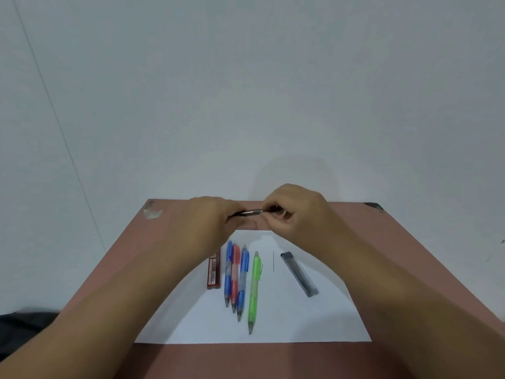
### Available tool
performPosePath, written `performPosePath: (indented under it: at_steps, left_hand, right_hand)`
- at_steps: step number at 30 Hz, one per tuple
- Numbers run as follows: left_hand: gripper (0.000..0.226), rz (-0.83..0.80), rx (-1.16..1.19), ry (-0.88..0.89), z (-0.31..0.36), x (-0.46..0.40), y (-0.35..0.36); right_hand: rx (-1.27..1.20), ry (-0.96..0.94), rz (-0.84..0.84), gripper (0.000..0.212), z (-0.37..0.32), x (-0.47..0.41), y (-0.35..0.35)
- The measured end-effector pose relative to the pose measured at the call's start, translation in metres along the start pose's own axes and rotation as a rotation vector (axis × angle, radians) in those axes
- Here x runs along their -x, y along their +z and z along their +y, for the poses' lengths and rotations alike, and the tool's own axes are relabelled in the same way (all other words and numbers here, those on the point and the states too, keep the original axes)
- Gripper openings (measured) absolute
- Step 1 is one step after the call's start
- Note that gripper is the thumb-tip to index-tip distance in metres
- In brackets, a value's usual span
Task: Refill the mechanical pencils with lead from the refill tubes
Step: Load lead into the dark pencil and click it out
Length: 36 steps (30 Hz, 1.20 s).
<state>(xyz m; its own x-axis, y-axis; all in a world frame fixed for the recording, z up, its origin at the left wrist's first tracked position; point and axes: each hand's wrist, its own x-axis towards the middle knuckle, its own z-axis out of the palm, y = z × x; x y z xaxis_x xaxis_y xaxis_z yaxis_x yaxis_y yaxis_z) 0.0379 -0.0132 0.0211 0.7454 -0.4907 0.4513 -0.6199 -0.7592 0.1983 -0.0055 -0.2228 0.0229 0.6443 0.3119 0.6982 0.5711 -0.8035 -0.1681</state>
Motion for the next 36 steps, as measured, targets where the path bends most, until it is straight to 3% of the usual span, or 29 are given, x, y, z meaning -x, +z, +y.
performPosePath:
  at_steps: [3, 5, 9, 15, 18, 23, 26, 31, 36]
  left_hand:
    - [0.027, 0.039, 0.106, -0.078, -0.015, 0.004, 0.005]
    - [0.027, 0.042, 0.231, -0.117, -0.025, 0.009, 0.013]
    - [0.026, -0.003, 0.338, -0.158, -0.038, 0.012, 0.027]
    - [0.049, -0.013, 0.345, -0.164, -0.036, 0.010, 0.032]
    - [0.051, -0.023, 0.338, -0.183, -0.035, 0.010, 0.031]
    - [0.031, -0.049, 0.339, -0.174, -0.035, 0.010, 0.036]
    - [0.044, -0.017, 0.375, -0.178, -0.042, 0.011, 0.035]
    - [0.041, -0.005, 0.417, -0.156, -0.053, 0.012, 0.033]
    - [0.015, -0.049, 0.380, -0.172, -0.058, 0.009, 0.038]
  right_hand:
    - [-0.409, 0.460, 0.087, 0.017, -0.008, -0.004, 0.003]
    - [-0.636, 0.662, 0.117, 0.016, -0.012, -0.003, 0.006]
    - [-0.909, 0.842, 0.206, 0.014, -0.021, -0.002, 0.014]
    - [-1.041, 0.981, 0.270, 0.008, -0.019, 0.001, 0.018]
    - [-0.969, 0.979, 0.253, 0.004, -0.015, 0.003, 0.016]
    - [-0.867, 0.939, 0.262, 0.006, -0.005, 0.009, 0.019]
    - [-0.872, 0.933, 0.327, 0.013, 0.004, 0.010, 0.013]
    - [-0.304, 0.706, -0.039, 0.027, 0.018, 0.023, 0.014]
    - [-0.144, 0.582, -0.268, 0.046, 0.019, 0.026, 0.022]
